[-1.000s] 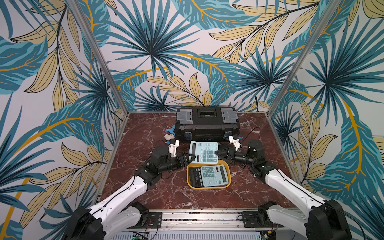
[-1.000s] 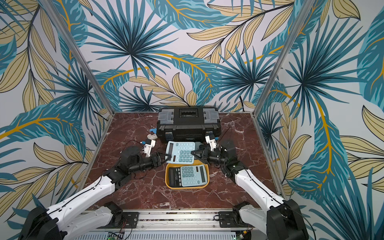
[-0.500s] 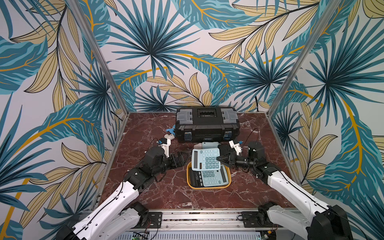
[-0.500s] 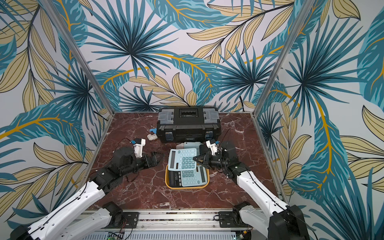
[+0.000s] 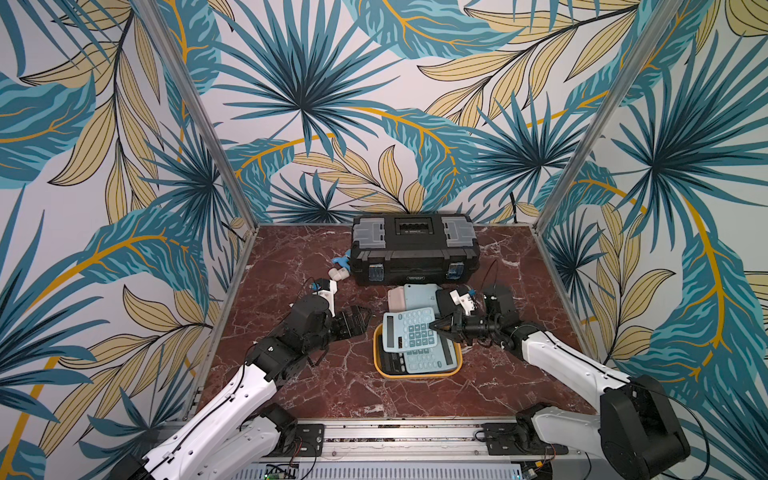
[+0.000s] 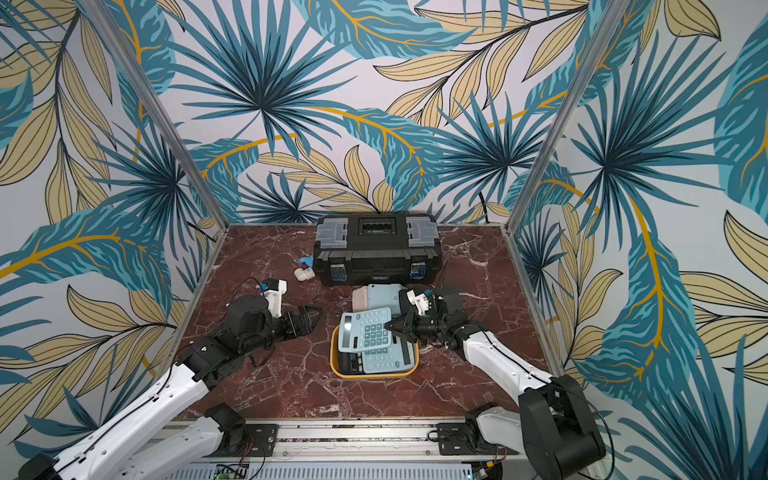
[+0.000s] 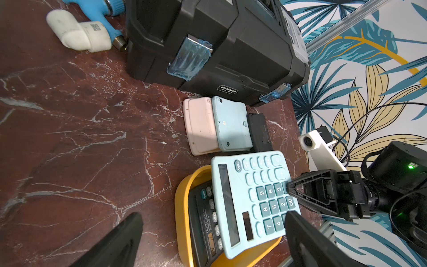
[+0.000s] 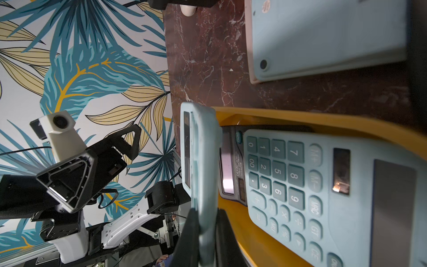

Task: Put the calculator in the storage box
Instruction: Place the calculator in the storage box.

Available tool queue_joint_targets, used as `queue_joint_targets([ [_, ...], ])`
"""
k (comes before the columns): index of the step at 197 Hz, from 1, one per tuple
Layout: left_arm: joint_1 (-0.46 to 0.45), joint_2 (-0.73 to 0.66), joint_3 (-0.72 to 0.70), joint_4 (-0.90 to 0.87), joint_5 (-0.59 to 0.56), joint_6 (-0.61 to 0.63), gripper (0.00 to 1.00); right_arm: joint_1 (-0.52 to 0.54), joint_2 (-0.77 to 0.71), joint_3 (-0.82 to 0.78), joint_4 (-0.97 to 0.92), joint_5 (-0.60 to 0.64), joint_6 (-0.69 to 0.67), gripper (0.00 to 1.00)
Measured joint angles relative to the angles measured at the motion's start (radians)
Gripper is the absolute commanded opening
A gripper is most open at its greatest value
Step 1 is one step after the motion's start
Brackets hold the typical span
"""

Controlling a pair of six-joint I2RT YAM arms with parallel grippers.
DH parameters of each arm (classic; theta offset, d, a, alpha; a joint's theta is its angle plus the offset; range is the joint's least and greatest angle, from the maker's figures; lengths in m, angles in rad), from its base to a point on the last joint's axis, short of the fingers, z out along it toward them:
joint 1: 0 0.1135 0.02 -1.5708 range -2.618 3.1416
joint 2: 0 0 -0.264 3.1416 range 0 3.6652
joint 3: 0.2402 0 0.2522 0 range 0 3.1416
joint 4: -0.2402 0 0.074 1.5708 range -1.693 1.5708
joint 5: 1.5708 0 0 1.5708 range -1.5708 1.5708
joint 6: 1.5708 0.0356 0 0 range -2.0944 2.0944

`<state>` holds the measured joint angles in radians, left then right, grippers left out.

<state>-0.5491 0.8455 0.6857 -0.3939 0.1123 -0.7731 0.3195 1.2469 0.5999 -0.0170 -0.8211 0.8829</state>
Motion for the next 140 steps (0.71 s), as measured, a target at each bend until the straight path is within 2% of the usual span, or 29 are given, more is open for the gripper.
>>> queue_joint_targets([
  [94,0.0,0.034,0.0,0.008,0.0,0.004,1.0,0.027,0.094,-0.002,0.078,-0.019,-0.028,0.02],
  [140,0.0,0.038,0.0,0.009,0.0,0.007,1.0,0.03,0.073,-0.031,0.086,-0.032,-0.035,0.02],
])
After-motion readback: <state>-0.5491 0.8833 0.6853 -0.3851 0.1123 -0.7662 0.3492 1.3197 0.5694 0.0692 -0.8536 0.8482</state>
